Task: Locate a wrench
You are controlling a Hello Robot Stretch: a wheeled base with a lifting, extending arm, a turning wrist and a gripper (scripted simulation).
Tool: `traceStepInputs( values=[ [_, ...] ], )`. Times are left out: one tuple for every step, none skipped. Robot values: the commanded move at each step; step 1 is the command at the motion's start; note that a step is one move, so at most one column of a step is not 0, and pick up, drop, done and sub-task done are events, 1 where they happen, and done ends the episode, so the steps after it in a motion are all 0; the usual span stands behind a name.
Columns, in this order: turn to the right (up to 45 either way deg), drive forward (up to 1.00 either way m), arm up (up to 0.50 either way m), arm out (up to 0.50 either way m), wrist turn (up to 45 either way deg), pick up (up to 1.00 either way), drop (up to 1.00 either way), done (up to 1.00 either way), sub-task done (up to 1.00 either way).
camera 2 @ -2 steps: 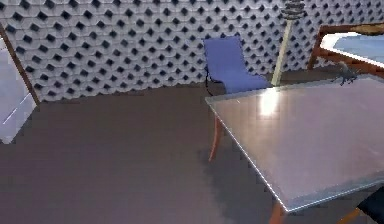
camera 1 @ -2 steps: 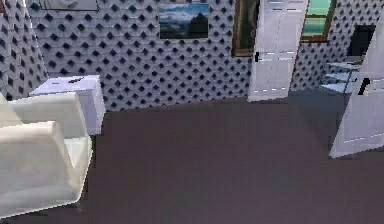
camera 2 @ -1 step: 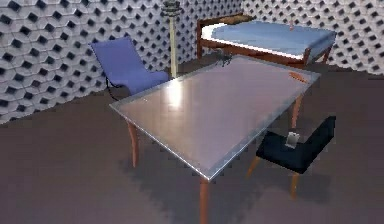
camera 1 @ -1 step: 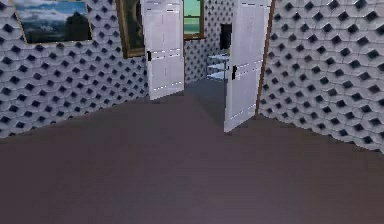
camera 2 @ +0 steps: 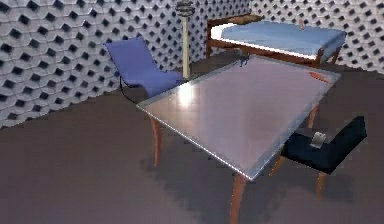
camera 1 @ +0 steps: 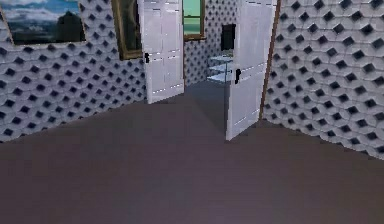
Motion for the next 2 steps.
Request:
traceStepInputs(
  values=[
    [0.0,1.0,0.0,0.0,0.0,0.0,0.0,0.0,0.0],
    [0.0,1.0,0.0,0.0,0.0,0.0,0.0,0.0,0.0]
  ],
)
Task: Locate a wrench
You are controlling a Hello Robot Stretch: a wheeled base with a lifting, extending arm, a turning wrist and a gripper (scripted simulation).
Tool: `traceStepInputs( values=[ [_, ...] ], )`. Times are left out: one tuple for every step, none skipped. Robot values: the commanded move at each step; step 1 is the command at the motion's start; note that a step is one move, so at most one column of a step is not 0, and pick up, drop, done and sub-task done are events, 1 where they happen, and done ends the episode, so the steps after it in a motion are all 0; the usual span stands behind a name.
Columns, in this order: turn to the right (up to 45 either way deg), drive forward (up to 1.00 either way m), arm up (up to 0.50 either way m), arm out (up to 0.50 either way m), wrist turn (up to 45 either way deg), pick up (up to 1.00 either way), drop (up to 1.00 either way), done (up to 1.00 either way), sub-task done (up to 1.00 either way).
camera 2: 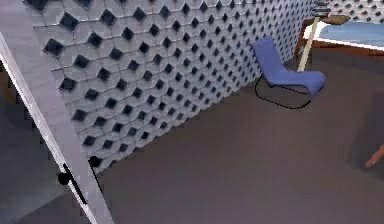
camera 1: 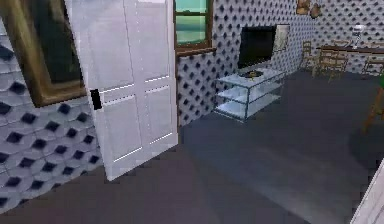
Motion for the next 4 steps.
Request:
traceStepInputs(
  values=[
    [-6.0,0.0,0.0,0.0,0.0,0.0,0.0,0.0,0.0],
    [0.0,0.55,0.0,0.0,0.0,0.0,0.0,0.0,0.0],
    [42.0,0.0,0.0,0.0,0.0,0.0,0.0,0.0,0.0],
    [0.0,1.0,0.0,0.0,0.0,0.0,0.0,0.0,0.0]
  ],
)
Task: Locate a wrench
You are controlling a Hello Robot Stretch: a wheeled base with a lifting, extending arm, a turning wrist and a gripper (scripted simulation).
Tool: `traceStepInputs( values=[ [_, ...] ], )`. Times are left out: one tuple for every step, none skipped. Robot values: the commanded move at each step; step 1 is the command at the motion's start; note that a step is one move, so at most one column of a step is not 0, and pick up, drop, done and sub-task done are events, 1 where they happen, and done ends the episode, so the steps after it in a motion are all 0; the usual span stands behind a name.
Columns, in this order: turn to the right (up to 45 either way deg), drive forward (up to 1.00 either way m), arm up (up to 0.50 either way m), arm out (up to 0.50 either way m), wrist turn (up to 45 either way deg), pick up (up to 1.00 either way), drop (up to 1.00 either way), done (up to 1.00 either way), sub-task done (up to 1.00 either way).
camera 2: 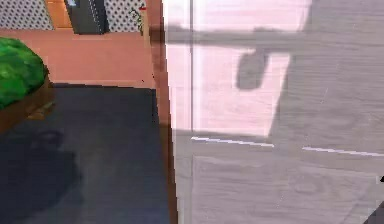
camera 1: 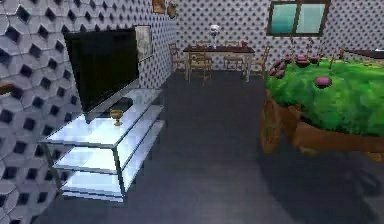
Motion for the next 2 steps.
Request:
traceStepInputs(
  values=[
    [0.0,1.0,0.0,0.0,0.0,0.0,0.0,0.0,0.0],
    [3.0,0.0,0.0,0.0,0.0,0.0,0.0,0.0,0.0]
  ],
)
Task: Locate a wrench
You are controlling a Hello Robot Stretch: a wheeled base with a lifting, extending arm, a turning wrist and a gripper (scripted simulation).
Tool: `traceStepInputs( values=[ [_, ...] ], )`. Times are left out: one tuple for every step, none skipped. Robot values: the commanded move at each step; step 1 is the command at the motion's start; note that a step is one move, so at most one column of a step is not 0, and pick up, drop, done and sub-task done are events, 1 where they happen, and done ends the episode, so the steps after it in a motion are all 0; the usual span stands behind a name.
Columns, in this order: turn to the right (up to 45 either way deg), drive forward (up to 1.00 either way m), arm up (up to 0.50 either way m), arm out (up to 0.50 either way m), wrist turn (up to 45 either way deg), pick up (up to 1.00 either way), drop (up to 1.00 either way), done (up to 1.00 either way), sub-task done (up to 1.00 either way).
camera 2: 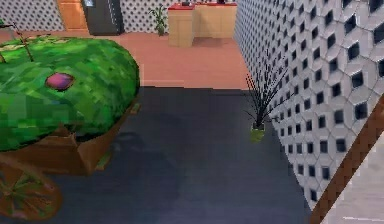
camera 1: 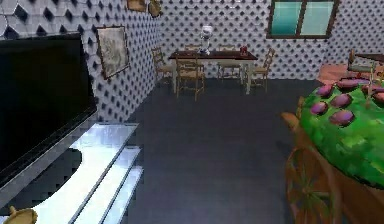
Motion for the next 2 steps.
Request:
traceStepInputs(
  values=[
    [0.0,0.55,0.0,0.0,0.0,0.0,0.0,0.0,0.0],
    [3.0,0.0,0.0,0.0,0.0,0.0,0.0,0.0,0.0]
  ],
)
